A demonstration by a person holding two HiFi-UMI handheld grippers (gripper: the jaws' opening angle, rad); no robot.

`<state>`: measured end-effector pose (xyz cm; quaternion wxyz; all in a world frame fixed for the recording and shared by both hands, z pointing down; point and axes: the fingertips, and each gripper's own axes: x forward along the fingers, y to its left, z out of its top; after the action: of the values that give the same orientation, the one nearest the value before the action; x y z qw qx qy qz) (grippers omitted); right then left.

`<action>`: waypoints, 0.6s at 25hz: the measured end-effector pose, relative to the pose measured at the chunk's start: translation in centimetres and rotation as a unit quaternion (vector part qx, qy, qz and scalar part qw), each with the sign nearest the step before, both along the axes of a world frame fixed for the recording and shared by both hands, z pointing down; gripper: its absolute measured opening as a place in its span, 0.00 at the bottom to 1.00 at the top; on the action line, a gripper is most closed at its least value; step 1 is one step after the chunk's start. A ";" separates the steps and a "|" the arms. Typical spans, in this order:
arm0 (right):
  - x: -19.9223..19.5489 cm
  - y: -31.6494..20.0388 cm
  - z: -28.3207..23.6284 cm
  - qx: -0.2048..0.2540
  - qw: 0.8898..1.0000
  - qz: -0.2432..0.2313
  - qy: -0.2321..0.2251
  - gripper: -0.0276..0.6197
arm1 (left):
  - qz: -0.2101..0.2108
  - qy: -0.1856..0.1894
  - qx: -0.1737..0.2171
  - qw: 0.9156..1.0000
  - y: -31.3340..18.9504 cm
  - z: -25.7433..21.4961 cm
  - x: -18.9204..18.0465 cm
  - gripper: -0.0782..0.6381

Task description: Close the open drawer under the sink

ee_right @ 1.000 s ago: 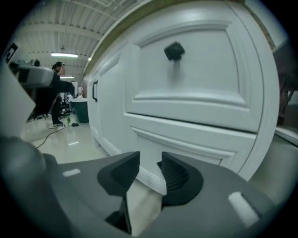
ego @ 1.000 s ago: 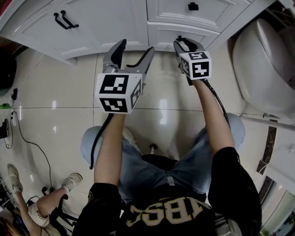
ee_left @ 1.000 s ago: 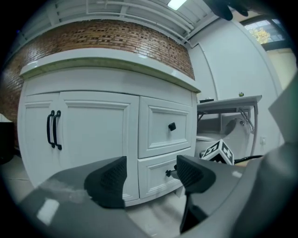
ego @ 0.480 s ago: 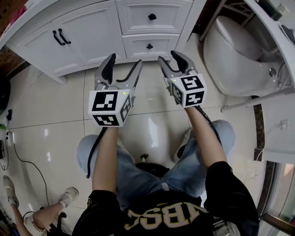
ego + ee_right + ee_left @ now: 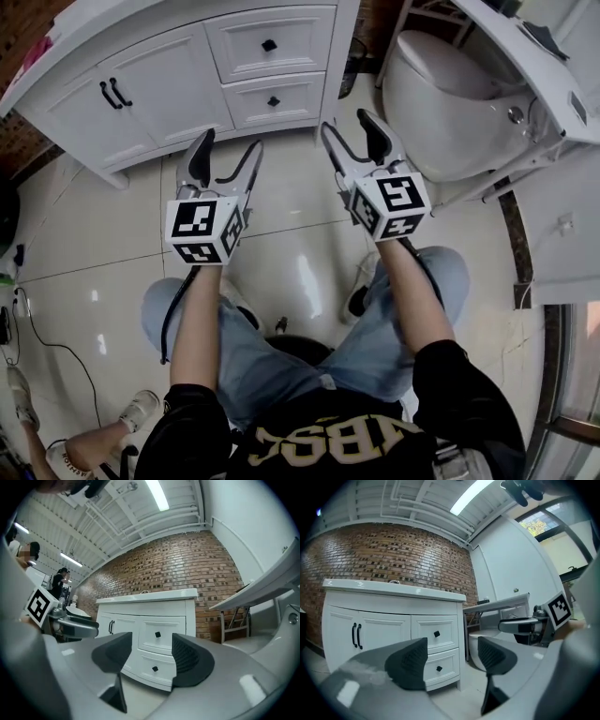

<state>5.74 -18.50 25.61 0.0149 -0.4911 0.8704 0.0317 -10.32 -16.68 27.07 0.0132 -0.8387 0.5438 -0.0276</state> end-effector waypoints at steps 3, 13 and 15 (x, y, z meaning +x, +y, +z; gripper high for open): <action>0.0 1.4 -0.8 0.013 1.000 -0.004 -0.003 0.49 | 0.003 0.000 0.008 1.000 0.7 -0.3 1.0 0.58; 0.1 2.9 0.0 0.027 0.999 -0.001 0.022 0.54 | 0.003 0.005 0.024 1.000 1.3 -0.9 1.6 0.58; -0.2 2.8 -0.1 0.027 0.999 -0.005 0.019 0.54 | 0.001 0.008 0.025 1.000 1.2 -1.0 1.4 0.58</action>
<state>5.52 -15.67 25.52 0.0121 -0.4852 0.8720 0.0642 -8.96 -15.44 26.09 0.0298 -0.8387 0.5437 -0.0075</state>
